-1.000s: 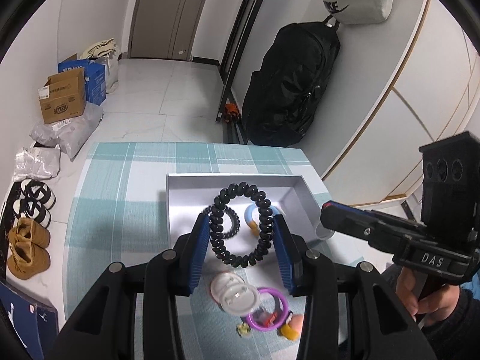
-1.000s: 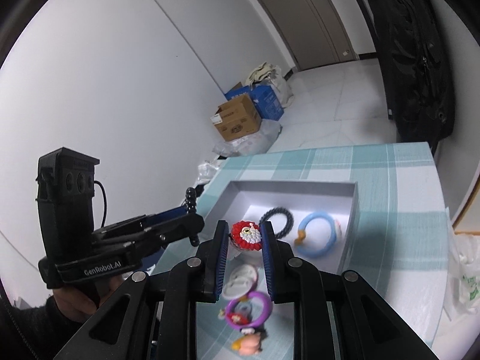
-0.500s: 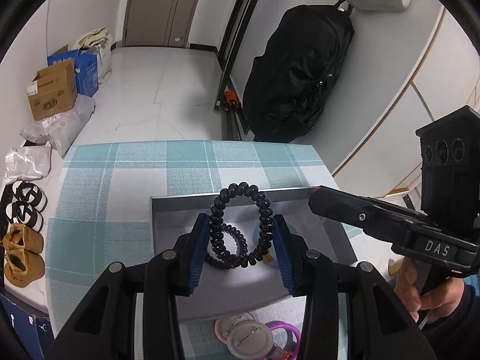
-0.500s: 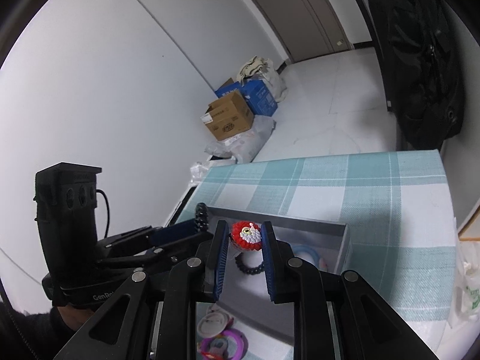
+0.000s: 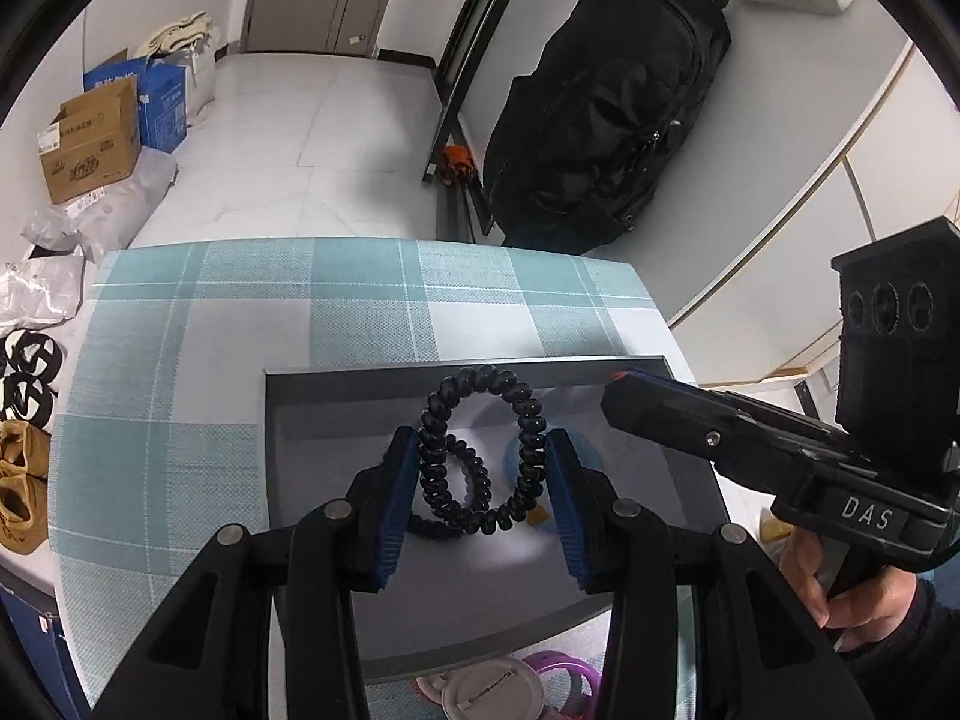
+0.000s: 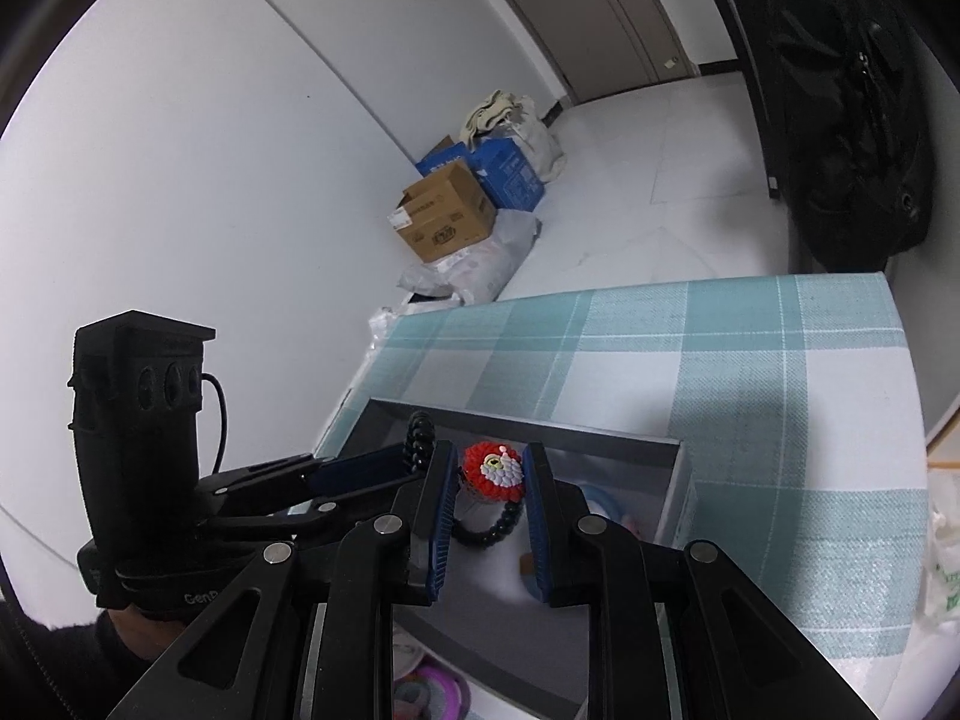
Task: Organize jewelry
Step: 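Lower both held items into the silver box and open both grippers, then withdraw both grippers from the box toward the remaining pile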
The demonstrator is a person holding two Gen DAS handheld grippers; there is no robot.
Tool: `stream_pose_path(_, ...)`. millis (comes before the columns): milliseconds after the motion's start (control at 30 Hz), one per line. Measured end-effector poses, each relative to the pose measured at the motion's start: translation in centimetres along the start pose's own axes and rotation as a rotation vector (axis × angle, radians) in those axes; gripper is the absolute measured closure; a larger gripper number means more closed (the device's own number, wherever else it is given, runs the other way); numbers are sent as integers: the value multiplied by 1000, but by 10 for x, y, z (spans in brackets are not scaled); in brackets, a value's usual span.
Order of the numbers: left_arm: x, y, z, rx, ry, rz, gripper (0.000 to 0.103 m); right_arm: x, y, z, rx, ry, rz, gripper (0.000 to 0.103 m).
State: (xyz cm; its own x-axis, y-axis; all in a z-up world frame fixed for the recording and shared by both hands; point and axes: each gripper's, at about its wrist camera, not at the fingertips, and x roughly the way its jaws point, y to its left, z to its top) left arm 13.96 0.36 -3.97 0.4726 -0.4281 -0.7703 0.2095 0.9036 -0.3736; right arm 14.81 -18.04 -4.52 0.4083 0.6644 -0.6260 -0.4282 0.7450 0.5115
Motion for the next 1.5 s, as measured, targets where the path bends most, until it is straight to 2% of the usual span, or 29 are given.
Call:
stream_pose_path(100,1,3,1,-17,8,-16,58,-2,1,0,-9,-13,-7,75)
stream_pose_path(167,0,3,1,-16,3,-24,40,-4,1,0,-6,-20,-10,59)
stream_pose_path(200,-1,3,0,-17,0,-33,36,-6,0,0,-3,-26,0,56)
stream_pose_path(333,-7,5,-1,-37,-22,-72,34,-18,3,0,-17,-79,12,45)
stream_pose_path(367,-8,4,-1,-37,-32,-60,34,-20,3,1,-15,-92,12,38)
stream_pose_path(533,-17,4,-4,-32,-70,-28,33,-32,-1,1,3,-139,9,27)
stream_pose_path(800,-34,1,-16,-16,-119,19,33,-42,-1,-7,8,-174,-13,16)
stream_pose_path(1167,-56,-1,-38,-39,-141,22,33,-50,10,-21,-28,-187,-29,8)
stream_pose_path(1300,-57,0,-44,-54,-129,23,33,-53,12,-25,-21,-192,-31,5)
stream_pose_path(1500,-43,-2,-56,-71,-35,-10,33,-61,11,-31,-5,-198,-42,3)
